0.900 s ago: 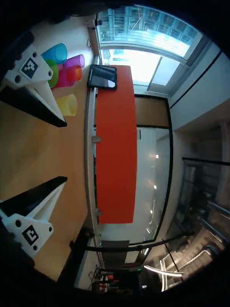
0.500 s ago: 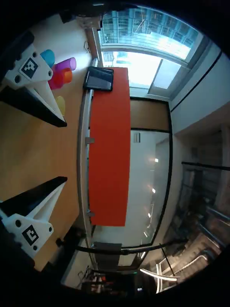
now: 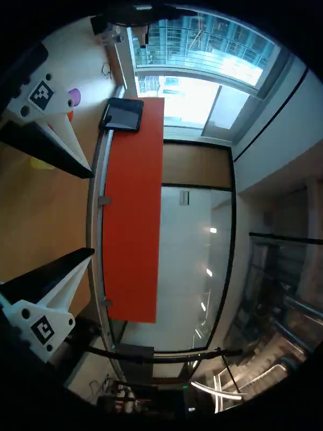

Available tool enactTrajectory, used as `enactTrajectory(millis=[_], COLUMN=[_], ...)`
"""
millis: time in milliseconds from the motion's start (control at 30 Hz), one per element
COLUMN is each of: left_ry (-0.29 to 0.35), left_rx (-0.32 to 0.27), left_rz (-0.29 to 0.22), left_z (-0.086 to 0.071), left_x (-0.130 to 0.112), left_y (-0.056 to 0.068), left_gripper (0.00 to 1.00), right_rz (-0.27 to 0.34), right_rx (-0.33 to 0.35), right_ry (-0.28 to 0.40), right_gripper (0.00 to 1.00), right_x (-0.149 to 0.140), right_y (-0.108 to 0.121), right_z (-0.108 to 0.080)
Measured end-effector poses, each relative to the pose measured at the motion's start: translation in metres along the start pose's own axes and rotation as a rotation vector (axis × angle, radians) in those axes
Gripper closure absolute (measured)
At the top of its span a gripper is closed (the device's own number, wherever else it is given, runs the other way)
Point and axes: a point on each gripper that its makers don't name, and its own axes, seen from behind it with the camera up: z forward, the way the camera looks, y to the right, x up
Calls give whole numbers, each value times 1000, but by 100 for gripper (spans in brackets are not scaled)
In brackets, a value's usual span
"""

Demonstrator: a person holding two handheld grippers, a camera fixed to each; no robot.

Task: Pour water

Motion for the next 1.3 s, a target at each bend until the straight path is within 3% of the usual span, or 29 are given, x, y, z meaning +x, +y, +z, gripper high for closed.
enactTrajectory(millis=[233, 467, 767, 1033, 1300], left_ry=[4, -11, -37, -21, -40], left_rx=[-50, -114, -260, -367, -448], left_rz=[9, 39, 63, 53, 68], left_z=[3, 5, 3, 0, -4], left_x=[29, 35, 27, 36, 27], left_y=[11, 23, 58, 83, 106], left_gripper=[4, 4, 4, 4, 4], right_rz=[33, 44, 68, 20, -2], right_rx=[24, 68, 213, 367, 454], right_ry=[-4, -16, -41, -47, -46], right_gripper=[1, 0, 1, 0, 0], right_x=[21, 24, 30, 39, 38], right_y=[1, -4, -25, -57, -71], right_z=[0, -5, -13, -24, -30])
